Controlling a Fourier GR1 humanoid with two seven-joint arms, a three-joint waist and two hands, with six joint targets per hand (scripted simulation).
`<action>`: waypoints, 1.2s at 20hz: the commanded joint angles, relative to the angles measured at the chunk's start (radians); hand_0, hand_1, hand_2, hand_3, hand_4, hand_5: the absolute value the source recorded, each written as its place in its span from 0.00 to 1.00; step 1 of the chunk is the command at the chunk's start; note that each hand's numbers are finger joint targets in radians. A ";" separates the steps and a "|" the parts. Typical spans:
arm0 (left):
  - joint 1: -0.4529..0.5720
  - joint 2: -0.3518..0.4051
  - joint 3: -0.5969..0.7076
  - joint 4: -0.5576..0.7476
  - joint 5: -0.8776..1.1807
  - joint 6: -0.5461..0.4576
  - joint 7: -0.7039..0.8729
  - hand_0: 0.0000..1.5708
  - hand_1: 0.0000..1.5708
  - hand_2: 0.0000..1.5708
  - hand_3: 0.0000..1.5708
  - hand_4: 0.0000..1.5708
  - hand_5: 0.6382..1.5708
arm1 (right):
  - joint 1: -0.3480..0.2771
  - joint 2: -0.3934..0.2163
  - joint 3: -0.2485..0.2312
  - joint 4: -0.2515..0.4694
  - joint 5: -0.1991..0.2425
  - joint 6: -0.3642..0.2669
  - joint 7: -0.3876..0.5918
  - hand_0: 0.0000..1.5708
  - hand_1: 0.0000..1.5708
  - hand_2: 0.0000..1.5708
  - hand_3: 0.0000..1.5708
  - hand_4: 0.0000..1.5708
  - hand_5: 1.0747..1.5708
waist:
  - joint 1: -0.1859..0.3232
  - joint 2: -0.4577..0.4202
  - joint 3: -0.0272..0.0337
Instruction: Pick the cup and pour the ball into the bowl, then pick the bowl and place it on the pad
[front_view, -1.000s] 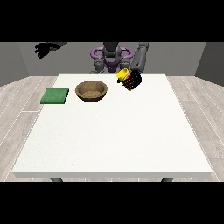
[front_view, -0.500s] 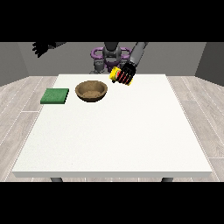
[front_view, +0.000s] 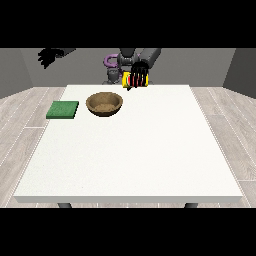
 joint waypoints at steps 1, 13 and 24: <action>-0.004 -0.033 -0.114 -0.040 -0.088 -0.092 0.175 0.50 0.50 1.00 0.77 0.64 1.00 | -0.033 0.005 0.012 0.042 -0.010 0.011 0.032 0.00 0.00 0.00 0.00 0.42 0.99 | -0.019 -0.031 -0.0014; -0.118 -0.034 -0.331 -0.279 -0.143 -0.559 0.313 0.00 0.00 0.76 0.95 0.57 1.00 | -0.115 0.023 0.050 0.116 0.044 0.008 -0.022 0.00 0.00 0.00 0.00 0.44 0.98 | -0.067 -0.022 -0.0014; 0.179 0.031 -0.047 -0.486 0.102 -0.072 0.088 0.65 0.65 0.98 0.78 0.78 0.99 | -0.080 0.032 0.002 0.103 0.029 -0.075 -0.003 0.00 0.00 0.00 0.00 0.45 1.00 | 0.110 0.083 -0.0069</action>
